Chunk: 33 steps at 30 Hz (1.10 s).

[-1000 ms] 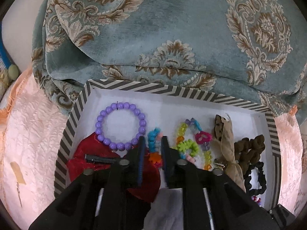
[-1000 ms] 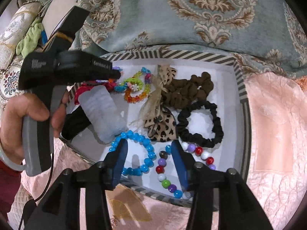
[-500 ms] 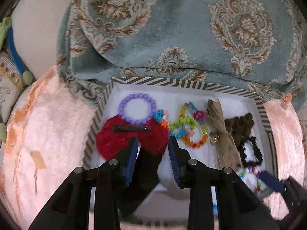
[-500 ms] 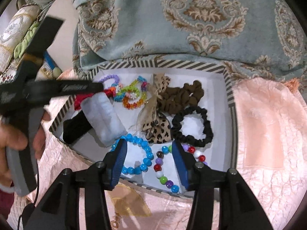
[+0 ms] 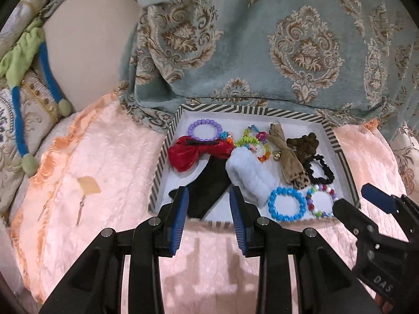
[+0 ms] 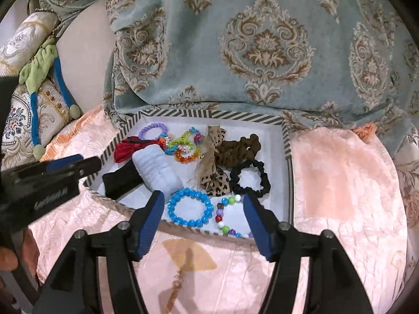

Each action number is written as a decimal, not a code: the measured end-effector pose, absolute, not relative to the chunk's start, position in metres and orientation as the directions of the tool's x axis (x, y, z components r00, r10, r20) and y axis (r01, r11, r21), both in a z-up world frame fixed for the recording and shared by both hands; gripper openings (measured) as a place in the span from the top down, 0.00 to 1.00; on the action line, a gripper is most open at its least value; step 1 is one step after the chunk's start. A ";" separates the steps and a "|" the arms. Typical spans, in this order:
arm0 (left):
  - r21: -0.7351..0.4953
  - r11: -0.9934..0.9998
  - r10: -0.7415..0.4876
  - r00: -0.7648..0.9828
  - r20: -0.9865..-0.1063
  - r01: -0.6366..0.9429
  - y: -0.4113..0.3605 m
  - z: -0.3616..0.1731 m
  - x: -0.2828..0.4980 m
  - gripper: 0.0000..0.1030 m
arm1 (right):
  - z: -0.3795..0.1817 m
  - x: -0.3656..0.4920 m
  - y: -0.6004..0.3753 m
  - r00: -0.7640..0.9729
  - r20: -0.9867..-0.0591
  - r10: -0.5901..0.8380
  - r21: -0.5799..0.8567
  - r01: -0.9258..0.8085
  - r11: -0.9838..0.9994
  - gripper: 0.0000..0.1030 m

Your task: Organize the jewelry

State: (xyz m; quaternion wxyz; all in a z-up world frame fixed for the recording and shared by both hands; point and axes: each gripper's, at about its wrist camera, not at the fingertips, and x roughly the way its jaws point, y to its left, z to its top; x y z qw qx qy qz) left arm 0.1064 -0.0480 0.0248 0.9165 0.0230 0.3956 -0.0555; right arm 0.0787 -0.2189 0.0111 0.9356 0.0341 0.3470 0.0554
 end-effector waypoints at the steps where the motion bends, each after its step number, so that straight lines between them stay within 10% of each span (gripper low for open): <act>1: -0.004 0.993 -0.082 0.682 -0.727 0.115 -0.047 0.026 0.103 0.85 | 0.013 0.075 -0.217 0.752 -0.647 0.124 0.099 -0.078 0.992 0.34; 33: 0.011 0.999 -0.033 0.784 -0.620 0.051 -0.044 0.076 0.033 0.85 | 0.064 0.016 -0.217 0.813 -0.575 0.092 0.083 -0.054 0.995 0.27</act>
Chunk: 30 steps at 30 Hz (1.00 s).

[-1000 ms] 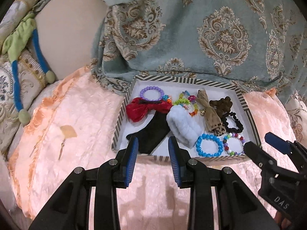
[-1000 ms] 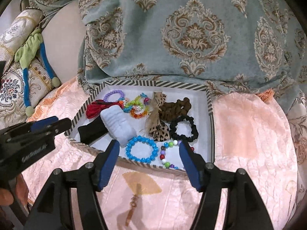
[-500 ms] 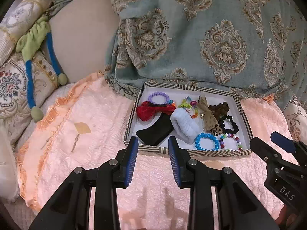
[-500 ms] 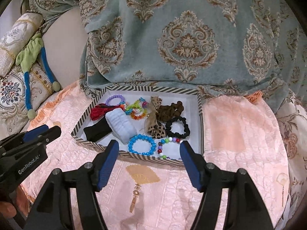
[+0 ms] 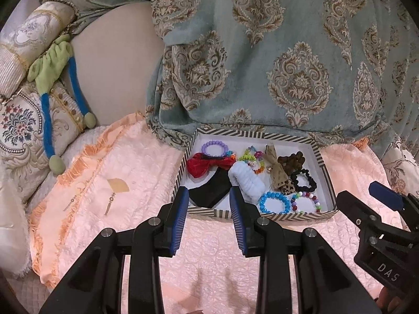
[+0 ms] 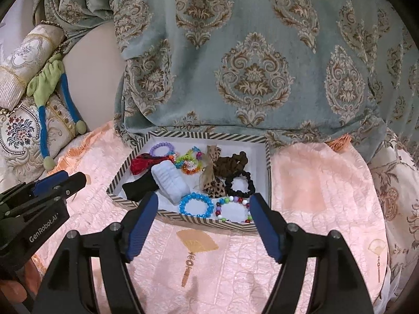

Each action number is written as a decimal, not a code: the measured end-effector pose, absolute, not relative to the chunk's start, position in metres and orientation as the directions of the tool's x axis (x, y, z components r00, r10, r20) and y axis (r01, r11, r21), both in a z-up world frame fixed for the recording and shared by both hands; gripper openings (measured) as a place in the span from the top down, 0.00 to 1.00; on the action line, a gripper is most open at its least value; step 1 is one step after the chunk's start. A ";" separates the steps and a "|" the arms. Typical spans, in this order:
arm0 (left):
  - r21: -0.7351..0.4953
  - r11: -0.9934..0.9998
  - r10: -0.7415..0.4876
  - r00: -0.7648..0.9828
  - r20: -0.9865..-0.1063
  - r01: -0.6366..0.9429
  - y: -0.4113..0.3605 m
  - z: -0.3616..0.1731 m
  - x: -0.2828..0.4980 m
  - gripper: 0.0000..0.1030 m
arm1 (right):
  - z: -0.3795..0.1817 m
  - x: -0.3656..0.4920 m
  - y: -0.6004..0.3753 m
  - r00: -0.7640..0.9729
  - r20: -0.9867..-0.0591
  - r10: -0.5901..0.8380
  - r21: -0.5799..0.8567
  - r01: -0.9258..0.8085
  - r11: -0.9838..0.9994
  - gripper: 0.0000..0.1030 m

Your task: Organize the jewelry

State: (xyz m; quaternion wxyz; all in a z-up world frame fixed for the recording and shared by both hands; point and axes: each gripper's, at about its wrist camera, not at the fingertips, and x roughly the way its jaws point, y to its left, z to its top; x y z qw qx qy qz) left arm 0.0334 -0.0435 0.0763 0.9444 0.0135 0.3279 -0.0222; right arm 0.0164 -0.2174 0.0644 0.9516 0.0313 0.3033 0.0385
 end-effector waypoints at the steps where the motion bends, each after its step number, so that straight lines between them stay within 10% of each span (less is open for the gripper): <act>1: 0.010 0.999 -0.034 0.787 -0.616 0.051 -0.043 0.078 0.033 0.85 | 0.065 0.016 -0.217 0.814 -0.573 0.092 0.081 -0.056 0.995 0.27; 30: 0.020 0.999 -0.018 0.795 -0.606 0.038 -0.038 0.080 0.032 0.85 | 0.062 0.016 -0.215 0.803 -0.585 0.112 0.092 -0.071 0.993 0.26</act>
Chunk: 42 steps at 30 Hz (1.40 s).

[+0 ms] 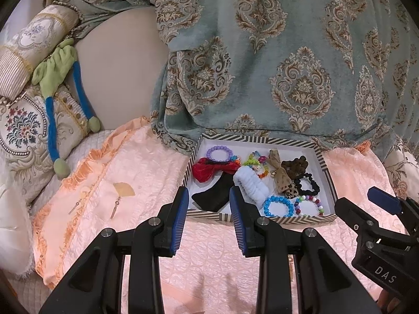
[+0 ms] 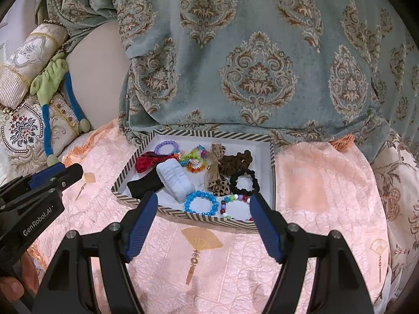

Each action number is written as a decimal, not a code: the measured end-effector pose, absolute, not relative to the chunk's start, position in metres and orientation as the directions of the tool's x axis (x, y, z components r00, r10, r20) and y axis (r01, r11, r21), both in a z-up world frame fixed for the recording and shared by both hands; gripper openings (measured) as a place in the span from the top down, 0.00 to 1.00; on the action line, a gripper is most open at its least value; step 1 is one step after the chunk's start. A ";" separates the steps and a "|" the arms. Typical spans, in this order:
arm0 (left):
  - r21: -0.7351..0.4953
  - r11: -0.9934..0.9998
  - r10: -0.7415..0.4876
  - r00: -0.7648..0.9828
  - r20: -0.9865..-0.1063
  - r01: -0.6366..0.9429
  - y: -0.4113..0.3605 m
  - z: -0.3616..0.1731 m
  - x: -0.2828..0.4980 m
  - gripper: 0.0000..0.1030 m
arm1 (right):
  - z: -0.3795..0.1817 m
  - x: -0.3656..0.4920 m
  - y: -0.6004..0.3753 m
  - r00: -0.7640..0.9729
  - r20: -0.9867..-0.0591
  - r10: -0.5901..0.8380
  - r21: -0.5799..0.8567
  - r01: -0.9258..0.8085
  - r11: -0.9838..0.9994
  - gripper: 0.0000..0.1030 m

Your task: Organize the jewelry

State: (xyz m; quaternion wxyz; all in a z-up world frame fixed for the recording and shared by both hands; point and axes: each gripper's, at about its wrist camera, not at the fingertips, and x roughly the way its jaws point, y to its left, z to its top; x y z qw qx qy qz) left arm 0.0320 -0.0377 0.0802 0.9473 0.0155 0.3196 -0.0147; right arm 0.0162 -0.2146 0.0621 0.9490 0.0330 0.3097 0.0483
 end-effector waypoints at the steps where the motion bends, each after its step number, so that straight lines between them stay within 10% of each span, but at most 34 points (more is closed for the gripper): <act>1: 0.020 0.999 -0.018 0.795 -0.606 0.037 -0.038 0.079 0.032 0.85 | 0.062 0.017 -0.215 0.803 -0.586 0.112 0.091 -0.071 0.993 0.26; 42: 0.019 0.999 -0.015 0.792 -0.610 0.033 -0.035 0.077 0.038 0.85 | 0.060 0.025 -0.213 0.784 -0.609 0.121 0.084 -0.088 0.993 0.26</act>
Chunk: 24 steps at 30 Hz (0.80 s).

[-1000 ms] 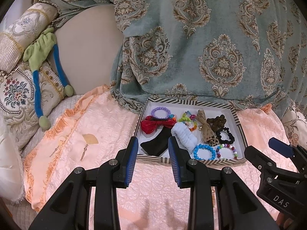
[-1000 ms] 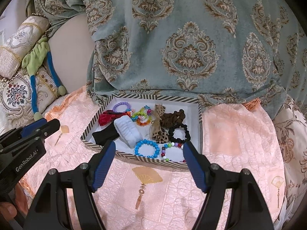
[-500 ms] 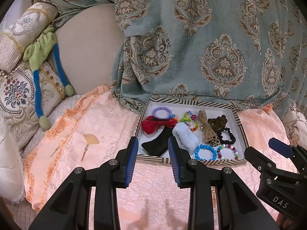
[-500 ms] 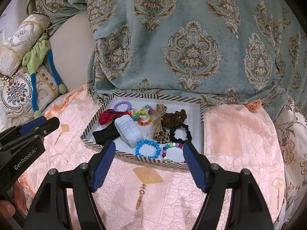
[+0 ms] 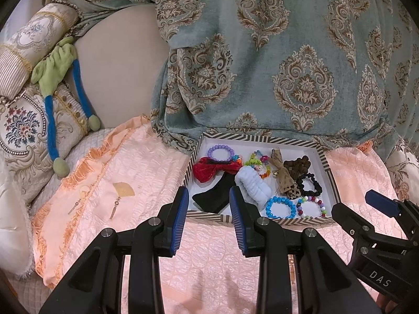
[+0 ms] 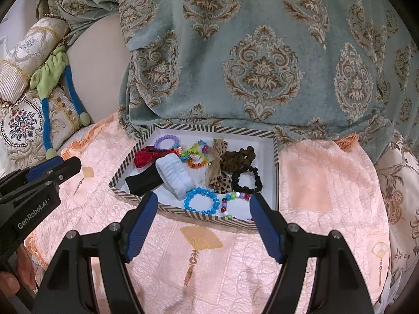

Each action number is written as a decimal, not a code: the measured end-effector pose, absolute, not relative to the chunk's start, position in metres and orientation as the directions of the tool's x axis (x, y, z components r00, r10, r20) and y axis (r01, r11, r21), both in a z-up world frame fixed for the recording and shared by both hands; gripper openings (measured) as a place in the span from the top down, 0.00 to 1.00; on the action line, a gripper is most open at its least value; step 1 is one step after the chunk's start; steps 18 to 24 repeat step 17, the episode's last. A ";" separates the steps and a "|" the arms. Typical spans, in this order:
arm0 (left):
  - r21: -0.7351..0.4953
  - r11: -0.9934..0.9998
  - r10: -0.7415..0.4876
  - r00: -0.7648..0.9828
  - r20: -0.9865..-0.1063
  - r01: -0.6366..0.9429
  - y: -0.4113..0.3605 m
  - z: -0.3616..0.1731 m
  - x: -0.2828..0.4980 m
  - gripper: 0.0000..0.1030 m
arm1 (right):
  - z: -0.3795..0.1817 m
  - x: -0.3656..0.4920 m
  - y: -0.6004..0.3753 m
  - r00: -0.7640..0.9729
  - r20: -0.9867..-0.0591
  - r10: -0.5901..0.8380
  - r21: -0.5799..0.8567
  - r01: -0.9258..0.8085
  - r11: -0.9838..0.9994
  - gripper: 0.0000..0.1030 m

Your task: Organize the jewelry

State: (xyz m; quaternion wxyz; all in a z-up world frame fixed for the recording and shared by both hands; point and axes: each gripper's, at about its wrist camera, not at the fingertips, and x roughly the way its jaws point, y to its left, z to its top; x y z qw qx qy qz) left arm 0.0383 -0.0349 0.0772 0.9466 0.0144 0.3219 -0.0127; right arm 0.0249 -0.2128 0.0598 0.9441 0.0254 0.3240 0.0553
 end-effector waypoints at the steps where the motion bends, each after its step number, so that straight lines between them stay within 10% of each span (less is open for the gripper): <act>1: 0.018 0.999 -0.015 0.792 -0.610 0.033 -0.035 0.076 0.038 0.85 | 0.060 0.025 -0.213 0.783 -0.610 0.121 0.083 -0.088 0.993 0.26; 24: 0.024 0.999 -0.022 0.788 -0.615 0.047 -0.039 0.065 0.045 0.85 | 0.038 0.033 -0.242 0.763 -0.640 0.092 0.085 -0.049 0.995 0.26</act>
